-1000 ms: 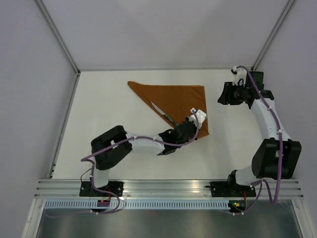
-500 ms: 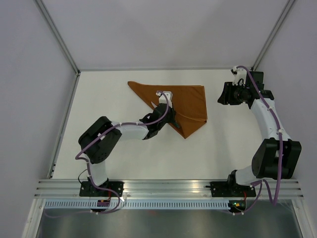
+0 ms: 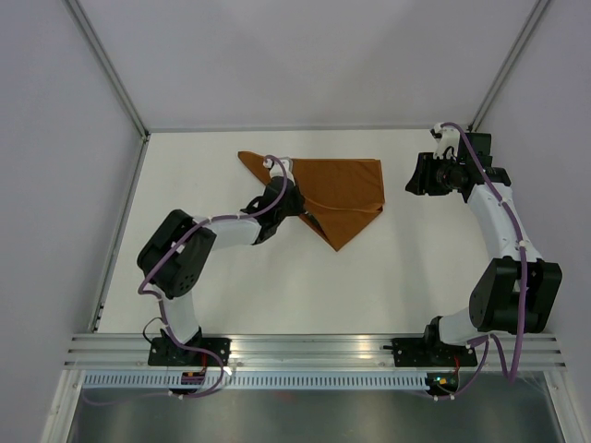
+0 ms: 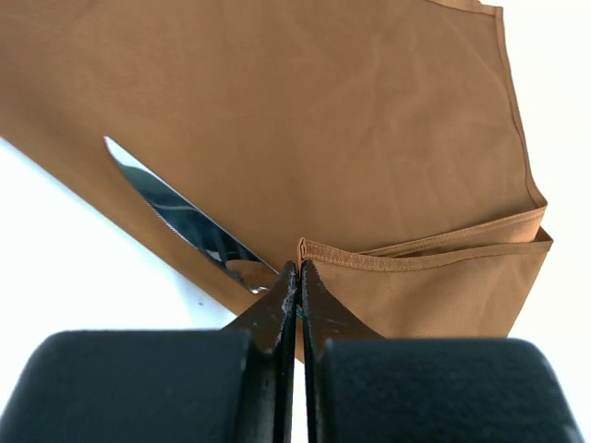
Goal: Fold the napkin, place the utensils inside, and roll it up
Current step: Fold the napkin
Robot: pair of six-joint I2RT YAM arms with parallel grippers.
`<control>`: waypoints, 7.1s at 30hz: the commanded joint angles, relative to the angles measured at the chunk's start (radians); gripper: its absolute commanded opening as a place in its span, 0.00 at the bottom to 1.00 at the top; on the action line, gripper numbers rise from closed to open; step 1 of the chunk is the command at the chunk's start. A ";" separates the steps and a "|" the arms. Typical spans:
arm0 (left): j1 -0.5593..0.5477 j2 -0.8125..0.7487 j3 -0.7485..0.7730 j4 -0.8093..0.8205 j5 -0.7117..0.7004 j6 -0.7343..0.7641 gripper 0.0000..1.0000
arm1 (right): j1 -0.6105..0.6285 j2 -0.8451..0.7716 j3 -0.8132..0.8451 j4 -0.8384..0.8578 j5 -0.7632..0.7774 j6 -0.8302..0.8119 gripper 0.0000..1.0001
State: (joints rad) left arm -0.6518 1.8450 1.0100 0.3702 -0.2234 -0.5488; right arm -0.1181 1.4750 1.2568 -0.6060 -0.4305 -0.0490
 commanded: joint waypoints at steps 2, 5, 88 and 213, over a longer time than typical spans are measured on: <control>0.030 -0.012 0.045 -0.005 0.033 -0.040 0.02 | -0.005 0.010 -0.005 0.008 -0.010 0.001 0.50; 0.050 -0.006 0.056 -0.016 0.038 -0.039 0.02 | -0.005 0.008 -0.005 0.006 -0.011 0.001 0.50; 0.570 0.329 0.553 -0.263 0.307 -0.169 0.60 | -0.005 0.008 -0.010 0.000 -0.030 -0.003 0.50; -0.037 0.148 0.251 -0.324 0.720 0.615 0.07 | -0.005 0.024 -0.017 0.009 -0.007 -0.003 0.48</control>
State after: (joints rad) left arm -0.6739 2.0373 1.2682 0.0380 0.5388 0.0135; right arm -0.1200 1.4891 1.2377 -0.6056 -0.4469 -0.0563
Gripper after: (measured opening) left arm 0.057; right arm 0.488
